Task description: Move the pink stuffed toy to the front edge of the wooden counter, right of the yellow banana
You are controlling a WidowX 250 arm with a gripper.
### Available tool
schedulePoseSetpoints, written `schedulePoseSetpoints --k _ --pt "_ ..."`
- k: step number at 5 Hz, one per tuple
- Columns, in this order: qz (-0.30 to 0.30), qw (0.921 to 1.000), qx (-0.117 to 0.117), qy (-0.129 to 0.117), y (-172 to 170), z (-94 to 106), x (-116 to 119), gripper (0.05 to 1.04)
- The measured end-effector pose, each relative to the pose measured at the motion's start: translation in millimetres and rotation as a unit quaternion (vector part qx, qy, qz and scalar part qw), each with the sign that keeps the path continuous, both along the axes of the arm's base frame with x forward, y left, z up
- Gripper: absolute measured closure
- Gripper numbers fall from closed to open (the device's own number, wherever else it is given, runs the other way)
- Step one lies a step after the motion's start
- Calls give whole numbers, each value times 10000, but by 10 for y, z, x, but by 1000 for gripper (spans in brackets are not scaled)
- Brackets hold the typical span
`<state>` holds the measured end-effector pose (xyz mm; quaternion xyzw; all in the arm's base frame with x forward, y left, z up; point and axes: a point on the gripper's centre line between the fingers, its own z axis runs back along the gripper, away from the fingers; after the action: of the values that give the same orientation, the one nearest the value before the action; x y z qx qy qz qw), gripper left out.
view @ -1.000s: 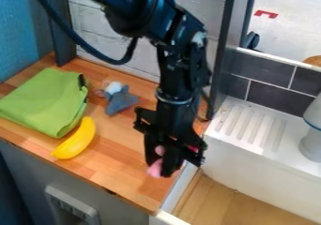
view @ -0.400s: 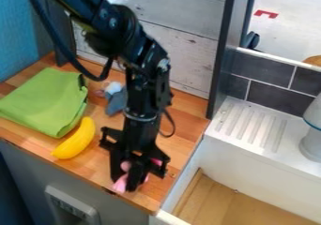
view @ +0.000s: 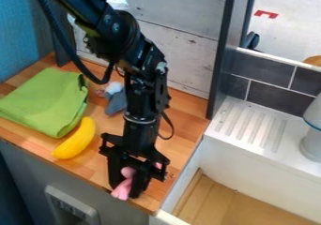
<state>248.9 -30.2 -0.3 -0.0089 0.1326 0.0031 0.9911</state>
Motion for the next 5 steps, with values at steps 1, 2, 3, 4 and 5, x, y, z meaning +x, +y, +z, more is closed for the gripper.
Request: schedulePoseSetpoints --k 1,2,3,4,5 --pt "166 9974 49 -697 18 318 84 125" --pt "250 9883 112 -1498 59 745 128 77" --pt "160 9831 402 -1780 168 1054 75 82" --pt "281 9733 889 -2097 454 1374 119 83" --pt "389 9747 1172 -1864 759 1406 174 83"
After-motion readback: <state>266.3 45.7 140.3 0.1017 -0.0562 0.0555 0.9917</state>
